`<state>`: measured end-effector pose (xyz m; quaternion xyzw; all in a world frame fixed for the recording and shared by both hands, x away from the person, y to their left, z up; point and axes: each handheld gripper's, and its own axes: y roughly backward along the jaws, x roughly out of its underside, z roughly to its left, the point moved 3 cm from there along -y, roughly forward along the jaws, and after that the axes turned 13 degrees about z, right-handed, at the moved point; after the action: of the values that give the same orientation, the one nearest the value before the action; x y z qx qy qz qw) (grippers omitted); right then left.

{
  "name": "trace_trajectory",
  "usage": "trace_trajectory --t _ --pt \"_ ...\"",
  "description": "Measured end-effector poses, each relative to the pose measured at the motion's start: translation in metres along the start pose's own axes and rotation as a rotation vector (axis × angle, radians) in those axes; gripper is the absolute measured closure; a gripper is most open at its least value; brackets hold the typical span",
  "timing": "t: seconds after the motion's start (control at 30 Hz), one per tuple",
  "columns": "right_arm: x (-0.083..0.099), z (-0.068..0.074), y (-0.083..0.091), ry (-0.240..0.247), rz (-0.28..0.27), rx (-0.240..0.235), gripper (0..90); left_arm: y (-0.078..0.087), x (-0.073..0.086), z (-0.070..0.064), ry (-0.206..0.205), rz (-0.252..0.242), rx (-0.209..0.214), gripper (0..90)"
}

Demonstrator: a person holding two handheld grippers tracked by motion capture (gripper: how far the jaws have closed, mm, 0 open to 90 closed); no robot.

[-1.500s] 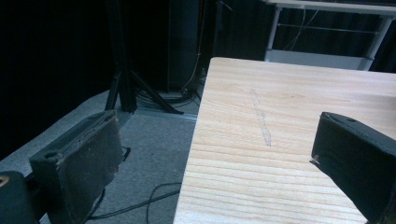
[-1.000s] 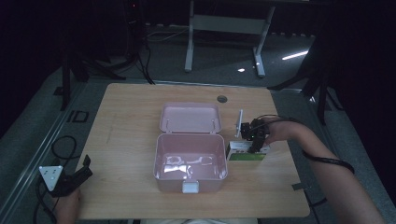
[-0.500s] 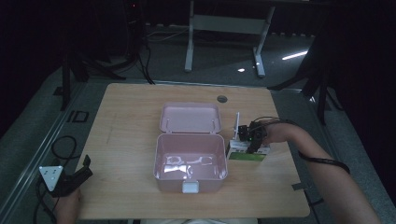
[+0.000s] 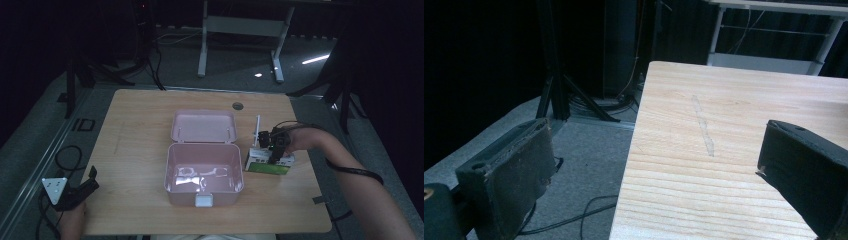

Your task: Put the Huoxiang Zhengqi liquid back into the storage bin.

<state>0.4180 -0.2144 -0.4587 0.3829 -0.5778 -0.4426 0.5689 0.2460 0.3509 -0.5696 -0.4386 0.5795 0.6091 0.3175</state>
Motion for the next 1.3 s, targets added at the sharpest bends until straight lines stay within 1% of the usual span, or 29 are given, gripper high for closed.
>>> trace_trajectory --t 0.13,0.2,0.27,0.43,0.57,0.6,0.63,0.67,0.8,0.9,1.1,1.2,1.3 --pt "0.008 0.006 0.012 -0.012 0.002 -0.009 61.9 0.000 0.000 0.000 0.001 0.000 -0.001 2.1" --pt "0.012 0.010 0.018 -0.012 0.009 -0.026 61.9 0.000 0.000 0.000 0.002 0.000 -0.002 2.1" --pt "0.016 0.014 0.025 -0.013 0.014 -0.033 61.8 0.000 0.000 0.000 0.003 0.000 -0.002 2.1" --pt "0.026 0.023 0.044 -0.025 0.012 -0.032 61.9 0.000 0.000 0.000 0.003 0.001 -0.003 2.1" --pt "0.033 0.030 0.058 -0.034 0.024 -0.029 61.9 0.000 0.000 0.000 0.006 0.001 -0.003 2.1" --pt "0.033 0.030 0.058 -0.034 0.024 -0.029 61.9 0.000 0.000 0.000 0.006 0.001 -0.003 2.1" --pt "0.034 0.032 0.062 -0.034 0.025 -0.030 61.8 0.000 0.000 0.000 0.003 0.003 -0.004 2.1" --pt "0.037 0.036 0.070 -0.037 0.024 -0.031 61.9 0.000 0.000 0.000 0.004 0.002 -0.003 2.1" --pt "0.041 0.043 0.087 -0.032 -0.002 -0.029 61.9 0.000 0.000 0.000 0.005 0.003 -0.003 2.1" --pt "0.041 0.048 0.100 -0.034 -0.017 -0.013 61.9 0.000 0.000 0.000 0.004 0.004 -0.003 2.1" --pt "0.038 0.056 0.122 -0.041 0.007 0.016 61.9 0.000 0.000 0.000 0.006 0.003 -0.001 2.1" --pt "0.033 0.060 0.130 -0.036 0.008 0.014 61.8 0.000 0.000 0.001 0.007 0.001 0.000 2.1" --pt "0.025 0.064 0.139 -0.012 -0.011 0.008 61.9 0.000 0.000 0.001 0.007 0.001 0.001 2.1"
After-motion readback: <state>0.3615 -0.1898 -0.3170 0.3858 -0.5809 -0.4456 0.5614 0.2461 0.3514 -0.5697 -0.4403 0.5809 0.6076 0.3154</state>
